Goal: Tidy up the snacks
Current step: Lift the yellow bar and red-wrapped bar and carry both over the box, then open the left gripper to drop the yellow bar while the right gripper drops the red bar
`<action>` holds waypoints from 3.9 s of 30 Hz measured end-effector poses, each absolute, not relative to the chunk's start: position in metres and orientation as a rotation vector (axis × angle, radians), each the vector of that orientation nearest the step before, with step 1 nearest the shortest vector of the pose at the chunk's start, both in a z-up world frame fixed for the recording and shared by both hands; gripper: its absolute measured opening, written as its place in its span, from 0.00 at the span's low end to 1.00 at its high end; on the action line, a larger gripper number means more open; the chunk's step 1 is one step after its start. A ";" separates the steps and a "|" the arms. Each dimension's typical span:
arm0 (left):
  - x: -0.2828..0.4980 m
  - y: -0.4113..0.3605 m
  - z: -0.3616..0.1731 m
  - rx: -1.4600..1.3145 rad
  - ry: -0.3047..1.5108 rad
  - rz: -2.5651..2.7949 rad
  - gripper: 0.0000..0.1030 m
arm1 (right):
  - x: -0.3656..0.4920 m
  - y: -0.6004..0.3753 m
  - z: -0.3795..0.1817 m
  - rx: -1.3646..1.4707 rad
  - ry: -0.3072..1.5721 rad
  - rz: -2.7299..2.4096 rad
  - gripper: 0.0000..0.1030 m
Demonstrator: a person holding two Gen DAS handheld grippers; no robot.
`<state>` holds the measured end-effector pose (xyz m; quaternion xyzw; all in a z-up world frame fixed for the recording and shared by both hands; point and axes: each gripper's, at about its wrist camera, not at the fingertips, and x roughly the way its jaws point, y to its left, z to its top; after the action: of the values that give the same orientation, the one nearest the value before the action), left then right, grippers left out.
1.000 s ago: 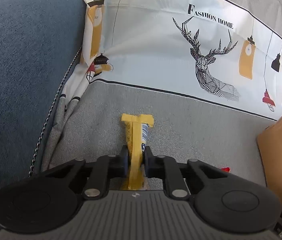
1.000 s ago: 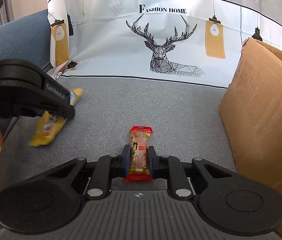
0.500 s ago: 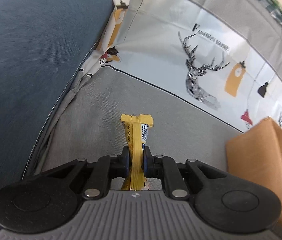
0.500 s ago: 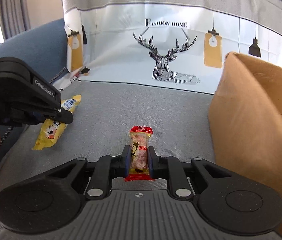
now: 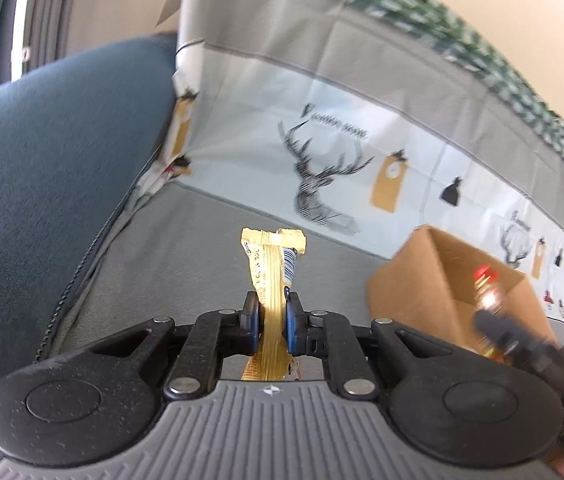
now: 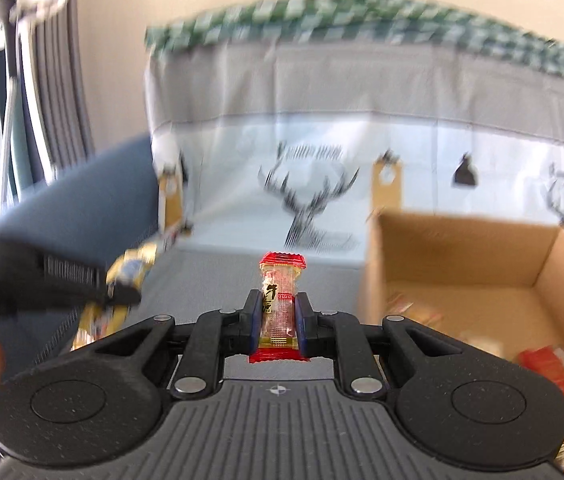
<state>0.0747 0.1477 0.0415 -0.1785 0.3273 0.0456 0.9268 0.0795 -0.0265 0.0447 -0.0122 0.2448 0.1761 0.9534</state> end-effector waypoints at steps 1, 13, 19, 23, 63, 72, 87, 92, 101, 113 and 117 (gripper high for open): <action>0.071 0.143 0.045 -0.363 0.658 0.083 0.13 | 0.078 -0.037 0.053 -0.013 0.473 0.357 0.17; 0.074 0.095 0.047 -0.357 0.595 -0.017 0.13 | 0.085 -0.138 0.077 -0.001 0.391 0.274 0.17; 0.084 0.078 0.046 -0.384 0.548 -0.074 0.13 | 0.093 -0.167 0.076 0.000 0.391 0.233 0.17; 0.087 0.066 0.047 -0.408 0.516 -0.120 0.13 | 0.097 -0.177 0.073 -0.017 0.394 0.216 0.17; 0.093 0.005 0.051 -0.453 0.421 -0.319 0.13 | 0.094 -0.217 0.069 -0.085 0.372 0.150 0.17; 0.095 -0.010 0.053 -0.472 0.400 -0.345 0.13 | 0.092 -0.216 0.071 -0.092 0.359 0.142 0.17; 0.105 -0.032 0.051 -0.445 0.396 -0.398 0.13 | 0.094 -0.212 0.070 -0.107 0.352 0.119 0.17; 0.108 -0.037 0.049 -0.452 0.399 -0.408 0.13 | 0.094 -0.214 0.070 -0.110 0.349 0.109 0.17; 0.110 -0.044 0.049 -0.456 0.394 -0.420 0.13 | 0.094 -0.215 0.069 -0.110 0.348 0.105 0.17; 0.114 -0.051 0.051 -0.462 0.389 -0.466 0.13 | 0.093 -0.209 0.067 -0.118 0.349 0.122 0.17; 0.113 -0.050 0.051 -0.450 0.400 -0.488 0.23 | 0.099 -0.211 0.064 -0.097 0.396 0.119 0.38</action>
<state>0.1132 -0.0500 0.0513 -0.2196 0.1948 -0.2379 0.9259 0.0990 -0.2114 0.0638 -0.0481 0.1966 0.0591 0.9775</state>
